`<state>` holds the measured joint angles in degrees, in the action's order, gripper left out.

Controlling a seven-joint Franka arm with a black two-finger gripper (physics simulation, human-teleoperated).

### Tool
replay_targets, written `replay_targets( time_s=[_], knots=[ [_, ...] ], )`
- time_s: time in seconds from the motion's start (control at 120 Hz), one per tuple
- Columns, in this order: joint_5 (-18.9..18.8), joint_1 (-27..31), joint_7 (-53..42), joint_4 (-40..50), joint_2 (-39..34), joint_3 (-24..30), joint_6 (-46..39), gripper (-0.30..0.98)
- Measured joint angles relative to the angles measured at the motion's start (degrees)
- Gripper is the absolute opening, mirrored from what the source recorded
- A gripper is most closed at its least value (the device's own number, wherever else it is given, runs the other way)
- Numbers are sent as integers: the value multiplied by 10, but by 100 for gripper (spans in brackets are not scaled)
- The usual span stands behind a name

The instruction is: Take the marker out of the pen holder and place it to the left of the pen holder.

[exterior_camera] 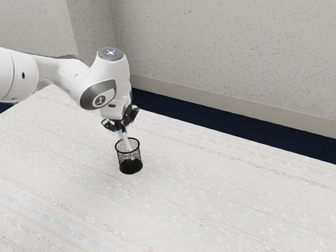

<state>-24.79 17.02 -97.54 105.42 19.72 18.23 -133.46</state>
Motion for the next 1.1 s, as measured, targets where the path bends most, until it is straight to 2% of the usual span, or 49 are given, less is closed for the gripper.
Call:
replay_targets(
  time_s=[0.183,0.25,0.3,0.367,0.492,0.567,0.65,0.808,1.1],
  knots=[
    [4,6,2,-7,-80,11,26,-7],
    [6,7,2,-24,-83,11,36,-8],
    [13,9,0,-62,-54,11,44,-8],
    [51,20,-9,-134,4,10,56,-8],
    [167,53,-43,-261,141,10,82,-7],
    [227,81,-65,-298,173,8,102,-7],
    [259,95,-88,-331,196,-15,129,-7],
    [283,111,-130,-340,210,-56,173,-7],
    [290,108,-210,-347,240,-115,251,-6]
  ],
)
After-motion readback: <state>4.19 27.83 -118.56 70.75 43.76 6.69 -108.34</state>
